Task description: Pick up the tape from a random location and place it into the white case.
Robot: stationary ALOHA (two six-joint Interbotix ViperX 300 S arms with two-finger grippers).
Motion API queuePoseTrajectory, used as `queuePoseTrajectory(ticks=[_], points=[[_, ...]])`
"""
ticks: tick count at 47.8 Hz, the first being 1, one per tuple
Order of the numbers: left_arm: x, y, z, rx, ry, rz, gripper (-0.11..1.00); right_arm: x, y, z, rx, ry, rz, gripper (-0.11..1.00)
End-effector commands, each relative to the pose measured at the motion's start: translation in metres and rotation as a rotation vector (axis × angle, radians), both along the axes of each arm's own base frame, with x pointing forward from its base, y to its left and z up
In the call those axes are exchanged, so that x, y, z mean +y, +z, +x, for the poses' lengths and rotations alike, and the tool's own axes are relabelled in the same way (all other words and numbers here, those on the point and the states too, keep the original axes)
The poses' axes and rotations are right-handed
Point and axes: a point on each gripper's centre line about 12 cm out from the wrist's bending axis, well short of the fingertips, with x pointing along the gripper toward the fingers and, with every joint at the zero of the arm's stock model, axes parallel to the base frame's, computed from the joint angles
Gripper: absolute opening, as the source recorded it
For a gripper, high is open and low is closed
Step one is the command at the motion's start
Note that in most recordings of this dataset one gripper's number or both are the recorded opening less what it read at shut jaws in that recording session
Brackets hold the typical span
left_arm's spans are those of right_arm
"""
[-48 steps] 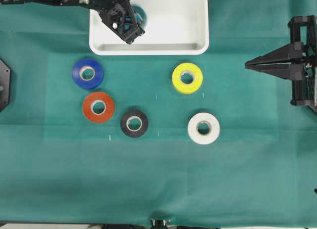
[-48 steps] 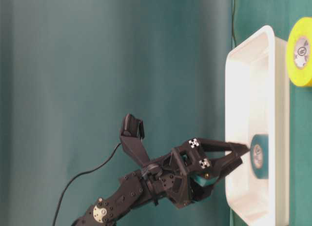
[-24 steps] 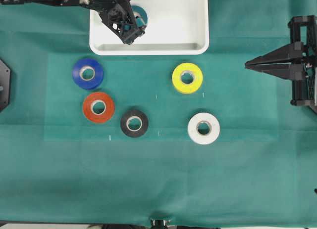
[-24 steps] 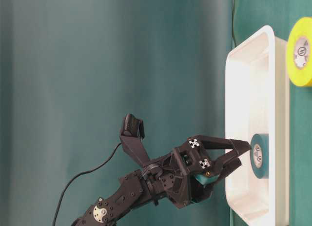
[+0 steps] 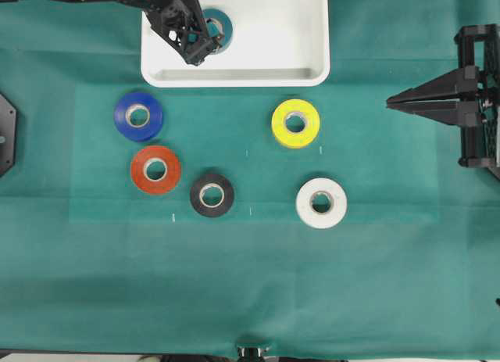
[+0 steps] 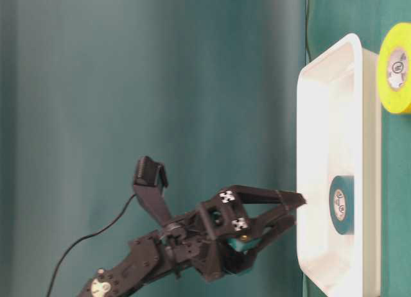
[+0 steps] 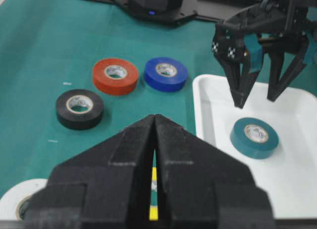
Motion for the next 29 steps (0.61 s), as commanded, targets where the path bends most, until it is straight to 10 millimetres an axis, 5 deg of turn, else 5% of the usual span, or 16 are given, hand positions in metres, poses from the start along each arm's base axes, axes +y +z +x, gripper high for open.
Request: queuePoseTrajectory(ticks=[1,29], points=[[0.001,0.031,0.003,-0.055,-0.001,0.023,0.99,0.0,0.007,0.002,-0.02,0.0,0.0,0.0],[-0.016,0.095,0.002,-0.091,-0.041,0.037,0.99,0.0,0.008,0.002,-0.018,0.0,-0.002,0.0]])
